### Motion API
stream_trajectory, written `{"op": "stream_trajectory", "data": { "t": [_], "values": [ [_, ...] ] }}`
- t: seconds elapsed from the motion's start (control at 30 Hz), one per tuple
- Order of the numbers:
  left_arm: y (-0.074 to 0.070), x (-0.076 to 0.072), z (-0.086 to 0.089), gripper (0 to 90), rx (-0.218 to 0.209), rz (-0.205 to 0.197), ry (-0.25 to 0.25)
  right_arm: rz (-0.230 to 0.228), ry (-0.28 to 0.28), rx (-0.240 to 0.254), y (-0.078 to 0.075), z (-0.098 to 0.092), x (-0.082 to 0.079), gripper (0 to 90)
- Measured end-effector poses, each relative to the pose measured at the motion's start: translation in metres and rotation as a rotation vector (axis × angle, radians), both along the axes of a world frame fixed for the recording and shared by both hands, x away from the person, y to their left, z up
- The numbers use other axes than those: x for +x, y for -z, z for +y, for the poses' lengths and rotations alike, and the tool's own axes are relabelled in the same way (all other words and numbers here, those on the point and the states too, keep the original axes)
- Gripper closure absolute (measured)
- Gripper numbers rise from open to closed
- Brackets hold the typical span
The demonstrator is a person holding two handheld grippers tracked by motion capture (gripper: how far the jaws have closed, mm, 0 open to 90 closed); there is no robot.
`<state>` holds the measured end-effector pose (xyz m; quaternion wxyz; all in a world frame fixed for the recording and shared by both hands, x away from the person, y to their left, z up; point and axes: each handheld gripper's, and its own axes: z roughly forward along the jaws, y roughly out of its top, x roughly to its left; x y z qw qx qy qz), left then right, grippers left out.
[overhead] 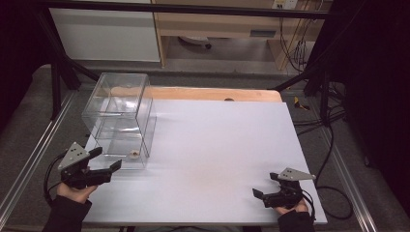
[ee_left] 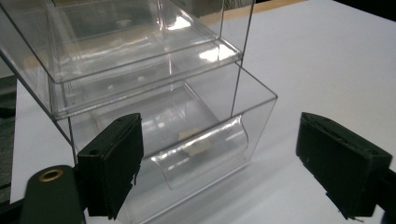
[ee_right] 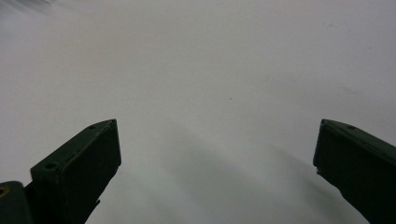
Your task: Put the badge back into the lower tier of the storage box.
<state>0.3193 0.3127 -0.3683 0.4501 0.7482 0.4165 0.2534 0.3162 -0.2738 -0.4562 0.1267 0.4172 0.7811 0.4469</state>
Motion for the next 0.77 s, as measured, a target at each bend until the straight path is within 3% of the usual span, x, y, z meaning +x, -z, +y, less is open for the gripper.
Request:
{"op": "stream_trajectory", "data": {
  "t": [0.2, 0.27, 0.47, 0.77],
  "values": [
    [0.016, -0.013, 0.005, 12.8, 0.005, 0.011, -0.007, 0.002, -0.001, -0.001, 0.000, 0.000, 0.000, 1.4],
    [0.024, -0.014, 0.007, 12.0, 0.007, 0.005, 0.017, 0.000, -0.001, -0.001, 0.000, 0.000, 0.000, 1.3],
    [0.045, -0.020, 0.003, 11.0, 0.039, 0.057, 0.025, 0.003, -0.001, -0.002, 0.000, 0.000, 0.000, 1.3],
    [0.058, -0.017, -0.006, 10.0, 0.071, 0.106, 0.047, 0.001, -0.003, -0.003, 0.000, 0.000, 0.000, 1.0]
  ]
}}
